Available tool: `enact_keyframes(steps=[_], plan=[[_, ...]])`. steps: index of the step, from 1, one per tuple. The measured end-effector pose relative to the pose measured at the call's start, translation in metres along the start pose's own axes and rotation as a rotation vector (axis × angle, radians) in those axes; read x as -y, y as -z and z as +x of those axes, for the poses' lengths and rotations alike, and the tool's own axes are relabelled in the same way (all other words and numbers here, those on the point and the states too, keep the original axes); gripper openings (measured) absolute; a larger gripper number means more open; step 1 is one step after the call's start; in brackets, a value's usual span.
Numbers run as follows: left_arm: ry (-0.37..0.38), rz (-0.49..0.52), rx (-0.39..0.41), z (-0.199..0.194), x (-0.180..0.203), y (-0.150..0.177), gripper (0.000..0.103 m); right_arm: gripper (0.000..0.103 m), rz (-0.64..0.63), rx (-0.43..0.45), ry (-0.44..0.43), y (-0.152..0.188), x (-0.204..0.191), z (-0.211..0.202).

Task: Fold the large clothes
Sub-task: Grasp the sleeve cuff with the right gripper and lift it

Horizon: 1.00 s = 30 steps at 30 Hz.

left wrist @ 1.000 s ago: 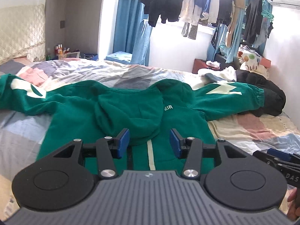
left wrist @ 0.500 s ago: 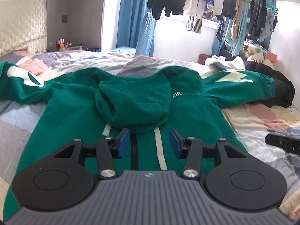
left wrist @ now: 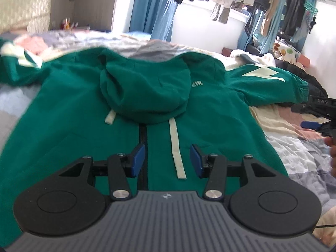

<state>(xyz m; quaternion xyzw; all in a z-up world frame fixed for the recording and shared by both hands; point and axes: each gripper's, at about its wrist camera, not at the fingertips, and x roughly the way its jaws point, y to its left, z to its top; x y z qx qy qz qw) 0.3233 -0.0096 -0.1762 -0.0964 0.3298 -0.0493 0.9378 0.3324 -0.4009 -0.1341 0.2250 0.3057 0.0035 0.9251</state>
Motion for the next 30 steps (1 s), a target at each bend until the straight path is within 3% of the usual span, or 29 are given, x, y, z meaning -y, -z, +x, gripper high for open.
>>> enact_keyframes(steps=[3,6,10,15,20,23,27,30], plan=[[0.009,-0.046,-0.046,0.016,-0.007,0.000,0.053,0.073,0.164,0.025,-0.047,-0.021,0.046,0.036],[0.024,-0.090,-0.077,0.031,-0.011,0.000,0.053,0.085,0.313,0.070,-0.074,-0.036,0.085,0.068],[0.033,-0.109,-0.117,0.052,-0.011,0.005,0.053,0.085,0.446,0.115,-0.104,-0.049,0.121,0.105],[0.023,-0.105,-0.130,0.072,-0.007,0.008,0.053,0.085,0.516,0.187,-0.221,-0.065,0.135,0.140],[0.041,-0.144,-0.069,0.072,-0.004,0.001,0.053,0.086,0.540,0.369,-0.422,-0.088,0.131,0.134],[0.059,-0.143,-0.045,0.073,-0.001,-0.001,0.053,0.086,0.519,0.410,-0.393,-0.105,0.132,0.134],[0.050,-0.131,-0.039,0.075,0.003,0.000,0.053,0.085,0.621,0.435,-0.292,-0.111,0.151,0.141],[0.047,-0.144,-0.039,0.078,0.001,0.000,0.053,0.085,0.674,0.456,-0.287,-0.112,0.164,0.146]])
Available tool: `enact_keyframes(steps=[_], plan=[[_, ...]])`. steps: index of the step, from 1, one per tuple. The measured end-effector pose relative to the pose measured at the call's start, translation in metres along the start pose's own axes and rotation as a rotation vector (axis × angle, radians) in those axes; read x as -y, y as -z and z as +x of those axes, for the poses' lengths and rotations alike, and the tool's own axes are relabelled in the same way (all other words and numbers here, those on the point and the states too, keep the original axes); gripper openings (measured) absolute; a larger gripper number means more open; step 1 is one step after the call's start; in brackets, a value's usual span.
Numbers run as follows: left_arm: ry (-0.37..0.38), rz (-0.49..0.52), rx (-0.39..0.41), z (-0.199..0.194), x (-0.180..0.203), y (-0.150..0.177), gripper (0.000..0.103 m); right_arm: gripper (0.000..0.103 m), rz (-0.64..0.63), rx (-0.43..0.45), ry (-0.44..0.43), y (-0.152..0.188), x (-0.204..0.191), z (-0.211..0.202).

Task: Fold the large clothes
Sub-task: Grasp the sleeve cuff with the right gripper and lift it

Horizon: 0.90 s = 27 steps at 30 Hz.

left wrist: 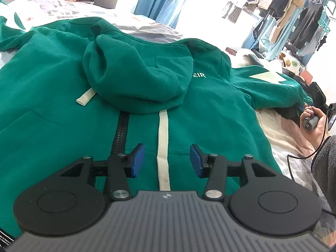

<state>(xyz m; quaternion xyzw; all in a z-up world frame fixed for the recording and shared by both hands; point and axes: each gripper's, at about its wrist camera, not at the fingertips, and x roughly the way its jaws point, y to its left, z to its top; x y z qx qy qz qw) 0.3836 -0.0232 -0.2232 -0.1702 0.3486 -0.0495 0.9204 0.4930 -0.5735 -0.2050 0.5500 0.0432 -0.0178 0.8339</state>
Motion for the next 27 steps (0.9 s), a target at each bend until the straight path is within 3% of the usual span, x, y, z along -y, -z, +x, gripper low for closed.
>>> enact_keyframes(steps=[5,8,10,13,18,27], plan=[[-0.016,-0.014,-0.009,0.004,-0.006,0.001,0.053,0.085,0.076,0.066,0.011,-0.006,0.009,0.001],[-0.022,-0.027,-0.023,0.008,-0.008,0.002,0.053,0.073,0.023,0.066,0.077,-0.009,0.006,0.011],[-0.020,-0.033,-0.023,0.009,-0.009,0.002,0.053,0.042,-0.013,0.060,0.157,-0.007,-0.001,0.021],[-0.020,-0.040,-0.026,0.008,-0.011,0.002,0.053,0.018,-0.069,0.053,0.229,-0.008,-0.006,0.026],[-0.007,-0.068,-0.020,-0.003,-0.017,-0.003,0.053,0.008,-0.211,0.056,0.200,-0.011,-0.053,0.008],[-0.028,-0.112,0.022,-0.026,-0.041,-0.014,0.053,0.007,-0.517,0.051,0.069,0.014,-0.188,-0.031]])
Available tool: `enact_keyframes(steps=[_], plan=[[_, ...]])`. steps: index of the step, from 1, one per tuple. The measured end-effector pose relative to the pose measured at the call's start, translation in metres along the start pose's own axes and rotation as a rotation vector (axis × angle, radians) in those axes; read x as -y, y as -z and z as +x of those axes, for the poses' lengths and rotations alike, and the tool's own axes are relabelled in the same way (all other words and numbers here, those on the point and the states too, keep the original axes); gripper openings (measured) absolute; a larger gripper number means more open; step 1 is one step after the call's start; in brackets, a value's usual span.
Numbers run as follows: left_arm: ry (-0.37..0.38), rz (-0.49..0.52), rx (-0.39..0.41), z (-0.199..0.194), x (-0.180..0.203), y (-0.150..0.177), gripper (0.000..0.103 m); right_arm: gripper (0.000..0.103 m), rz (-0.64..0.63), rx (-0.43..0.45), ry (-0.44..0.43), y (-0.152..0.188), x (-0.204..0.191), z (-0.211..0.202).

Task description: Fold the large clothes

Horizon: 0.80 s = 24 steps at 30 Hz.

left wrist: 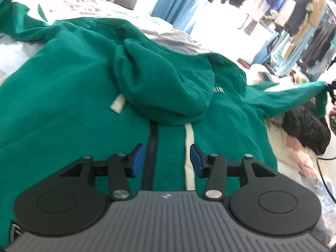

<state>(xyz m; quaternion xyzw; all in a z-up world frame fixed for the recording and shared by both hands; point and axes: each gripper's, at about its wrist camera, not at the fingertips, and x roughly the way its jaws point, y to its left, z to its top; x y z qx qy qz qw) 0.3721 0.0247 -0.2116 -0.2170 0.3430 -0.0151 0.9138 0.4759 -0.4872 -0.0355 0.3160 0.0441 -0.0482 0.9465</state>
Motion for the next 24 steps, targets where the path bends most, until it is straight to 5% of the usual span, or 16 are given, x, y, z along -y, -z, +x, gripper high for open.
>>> enact_keyframes(steps=[11,24], plan=[[-0.008,-0.057,0.093,-0.039,-0.048,-0.032,0.053,0.007,-0.478,-0.011,-0.173,0.040,-0.180,-0.070],[-0.023,-0.225,0.216,-0.079,-0.123,-0.068,0.053,0.006,-0.900,-0.191,-0.516,0.219,-0.306,-0.133]])
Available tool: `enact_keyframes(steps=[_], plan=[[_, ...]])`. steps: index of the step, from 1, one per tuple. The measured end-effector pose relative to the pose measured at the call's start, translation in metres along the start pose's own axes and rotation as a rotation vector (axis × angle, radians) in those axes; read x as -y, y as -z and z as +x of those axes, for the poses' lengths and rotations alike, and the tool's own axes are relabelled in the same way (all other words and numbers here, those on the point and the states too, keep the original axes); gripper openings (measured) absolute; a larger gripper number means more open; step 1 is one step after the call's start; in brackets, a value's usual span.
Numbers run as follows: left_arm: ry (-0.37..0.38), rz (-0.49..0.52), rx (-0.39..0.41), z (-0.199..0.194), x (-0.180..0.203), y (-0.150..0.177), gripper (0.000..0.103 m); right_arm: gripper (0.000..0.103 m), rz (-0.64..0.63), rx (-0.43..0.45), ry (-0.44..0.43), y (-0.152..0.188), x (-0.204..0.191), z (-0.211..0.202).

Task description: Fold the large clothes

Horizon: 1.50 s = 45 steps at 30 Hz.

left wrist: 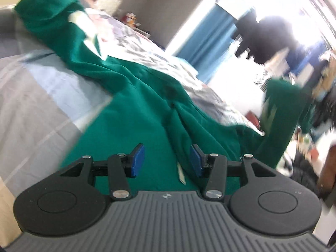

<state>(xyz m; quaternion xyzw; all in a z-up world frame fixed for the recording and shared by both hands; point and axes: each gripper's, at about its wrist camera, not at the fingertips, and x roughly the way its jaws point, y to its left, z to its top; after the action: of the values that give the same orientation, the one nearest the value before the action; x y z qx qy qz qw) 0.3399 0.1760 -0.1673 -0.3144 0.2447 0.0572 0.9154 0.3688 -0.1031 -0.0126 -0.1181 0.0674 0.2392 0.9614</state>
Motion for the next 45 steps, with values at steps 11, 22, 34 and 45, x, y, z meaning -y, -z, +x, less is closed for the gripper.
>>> enact_keyframes(steps=[11,22,34,45], plan=[[-0.020,-0.128,0.008,0.002,-0.048,-0.026,0.053,0.007,-0.273,-0.200,-0.261,0.102,-0.141,0.008],[0.020,-0.102,-0.052,0.017,-0.038,-0.015,0.053,0.060,0.014,-0.328,-0.349,0.099,-0.105,-0.022],[0.018,0.036,-0.114,0.033,-0.003,0.006,0.053,0.060,0.313,-0.264,-0.200,0.108,-0.053,-0.029],[-0.052,0.128,-0.126,0.058,0.008,0.019,0.054,0.062,0.459,-0.254,0.083,0.134,-0.015,0.024]])
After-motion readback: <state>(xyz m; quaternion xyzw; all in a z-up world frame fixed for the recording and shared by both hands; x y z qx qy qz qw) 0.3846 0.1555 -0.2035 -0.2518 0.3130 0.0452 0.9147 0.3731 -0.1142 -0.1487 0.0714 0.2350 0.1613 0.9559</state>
